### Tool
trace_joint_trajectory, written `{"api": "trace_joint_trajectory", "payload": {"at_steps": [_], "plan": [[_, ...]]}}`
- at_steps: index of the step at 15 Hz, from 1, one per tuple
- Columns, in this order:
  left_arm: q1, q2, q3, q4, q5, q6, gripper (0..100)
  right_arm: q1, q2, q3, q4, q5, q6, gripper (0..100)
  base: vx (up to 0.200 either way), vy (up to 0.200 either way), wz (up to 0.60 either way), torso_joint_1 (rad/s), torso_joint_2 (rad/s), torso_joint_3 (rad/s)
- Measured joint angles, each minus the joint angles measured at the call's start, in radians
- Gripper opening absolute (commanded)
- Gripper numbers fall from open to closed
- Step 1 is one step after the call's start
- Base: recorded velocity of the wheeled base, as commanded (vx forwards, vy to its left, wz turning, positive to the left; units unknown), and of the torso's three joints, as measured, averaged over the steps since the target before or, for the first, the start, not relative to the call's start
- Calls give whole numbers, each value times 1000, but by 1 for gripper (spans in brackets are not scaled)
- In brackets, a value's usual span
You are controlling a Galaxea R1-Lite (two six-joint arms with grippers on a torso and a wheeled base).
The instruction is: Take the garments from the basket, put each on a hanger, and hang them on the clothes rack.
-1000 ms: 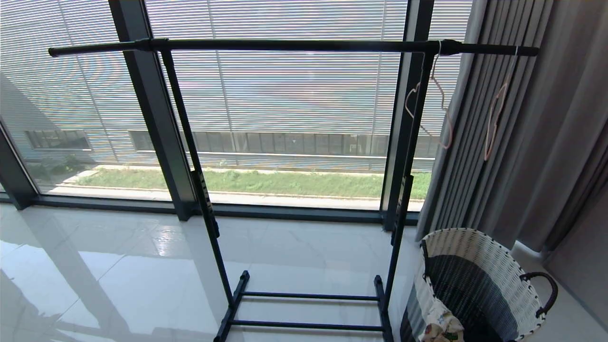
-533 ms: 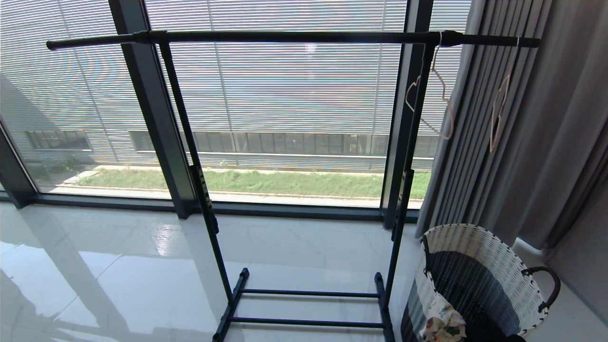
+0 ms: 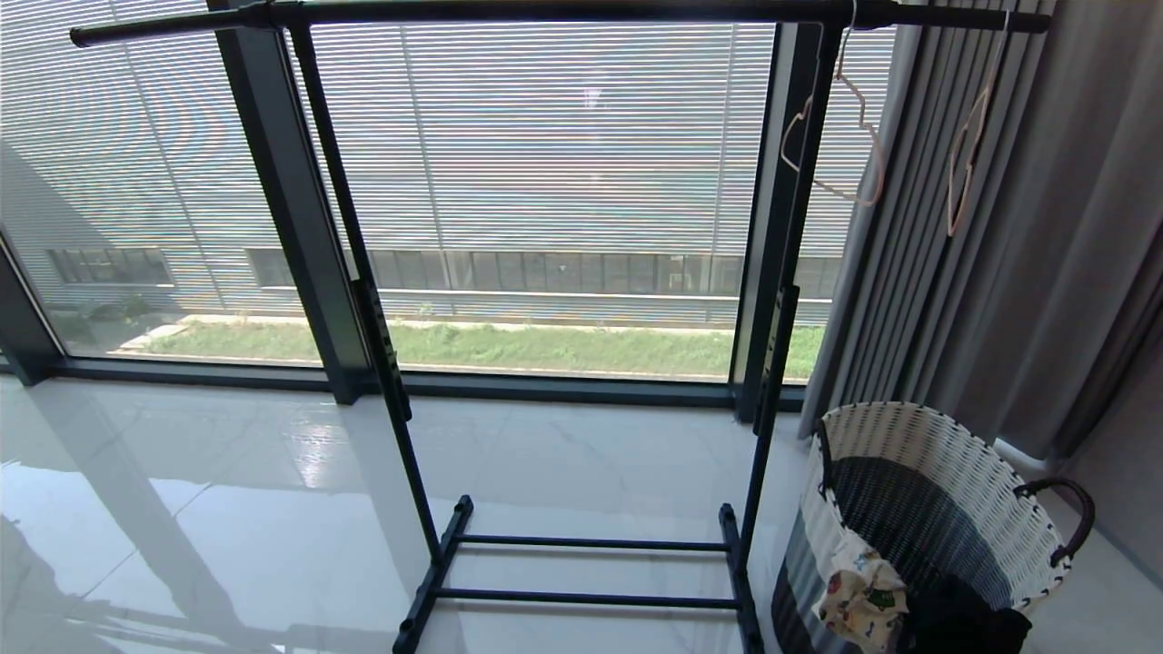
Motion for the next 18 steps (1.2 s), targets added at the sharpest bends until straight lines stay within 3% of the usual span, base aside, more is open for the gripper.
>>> {"api": "trace_joint_trajectory", "payload": {"at_steps": [4, 8, 10, 12, 15, 18], "plan": [[0, 0, 0, -1, 0, 0, 100, 0, 0, 0, 0, 3, -15, 100, 200, 0, 0, -7, 28, 33], [0, 0, 0, 0, 0, 0, 100, 1, 2, 0, -1, 6, -24, 100, 0, 0, 0, 0, 0, 0], [0, 0, 0, 0, 0, 0, 100, 3, 4, -16, 1, 63, -33, 100, 0, 0, 0, 0, 0, 0], [0, 0, 0, 0, 0, 4, 100, 13, 56, -155, 71, 134, -54, 100, 0, 0, 0, 0, 0, 0], [0, 0, 0, 0, 0, 4, 100, 44, 284, -355, 252, 179, -198, 100, 0, 0, 0, 0, 0, 0], [0, 0, 0, 0, 0, 4, 100, 74, 626, -428, 328, 175, -427, 100, 0, 0, 0, 0, 0, 0]]}}
